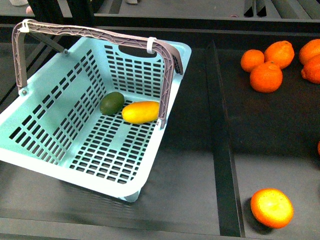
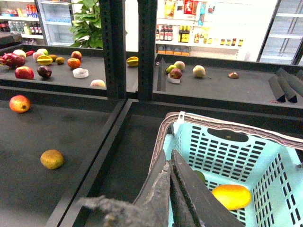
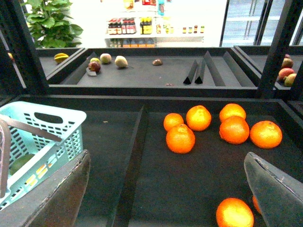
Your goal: Pick mango and avocado into basket
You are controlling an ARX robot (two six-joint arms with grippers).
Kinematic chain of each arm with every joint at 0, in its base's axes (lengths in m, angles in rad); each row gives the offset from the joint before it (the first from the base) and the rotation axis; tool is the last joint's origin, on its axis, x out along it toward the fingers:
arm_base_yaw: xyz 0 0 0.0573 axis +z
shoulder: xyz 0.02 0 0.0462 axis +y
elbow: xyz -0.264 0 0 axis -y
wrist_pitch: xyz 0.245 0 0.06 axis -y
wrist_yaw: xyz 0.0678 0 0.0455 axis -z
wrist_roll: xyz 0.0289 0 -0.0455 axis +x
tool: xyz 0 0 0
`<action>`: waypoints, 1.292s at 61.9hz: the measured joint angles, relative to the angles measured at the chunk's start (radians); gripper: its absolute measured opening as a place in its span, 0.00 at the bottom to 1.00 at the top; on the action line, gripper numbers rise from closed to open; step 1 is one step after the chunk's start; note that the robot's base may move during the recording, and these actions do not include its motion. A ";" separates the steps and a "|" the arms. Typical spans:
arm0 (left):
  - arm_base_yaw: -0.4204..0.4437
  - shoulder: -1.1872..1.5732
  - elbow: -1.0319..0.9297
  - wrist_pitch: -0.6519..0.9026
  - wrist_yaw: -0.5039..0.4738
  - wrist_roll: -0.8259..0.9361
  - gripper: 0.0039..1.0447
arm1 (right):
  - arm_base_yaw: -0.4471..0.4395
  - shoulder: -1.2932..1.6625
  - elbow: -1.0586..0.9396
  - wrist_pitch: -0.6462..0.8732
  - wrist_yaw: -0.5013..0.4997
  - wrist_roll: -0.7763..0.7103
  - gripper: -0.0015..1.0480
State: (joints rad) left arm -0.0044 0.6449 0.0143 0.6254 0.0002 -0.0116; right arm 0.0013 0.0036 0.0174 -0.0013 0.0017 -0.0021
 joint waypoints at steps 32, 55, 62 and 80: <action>0.000 -0.393 0.000 -0.374 0.000 0.000 0.02 | 0.000 0.000 0.000 0.000 0.000 0.000 0.92; 0.000 -0.639 0.000 -0.624 0.000 0.000 0.02 | 0.000 0.000 0.000 0.000 0.000 0.000 0.92; 0.000 -0.639 0.000 -0.624 0.000 0.001 0.02 | 0.000 0.000 0.000 0.000 0.000 0.000 0.92; 0.000 -0.639 0.000 -0.624 0.000 0.001 0.02 | 0.000 0.000 0.000 0.000 0.000 0.000 0.92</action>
State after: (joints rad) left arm -0.0044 0.0063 0.0139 0.0013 -0.0002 -0.0109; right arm 0.0013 0.0036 0.0174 -0.0013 0.0017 -0.0021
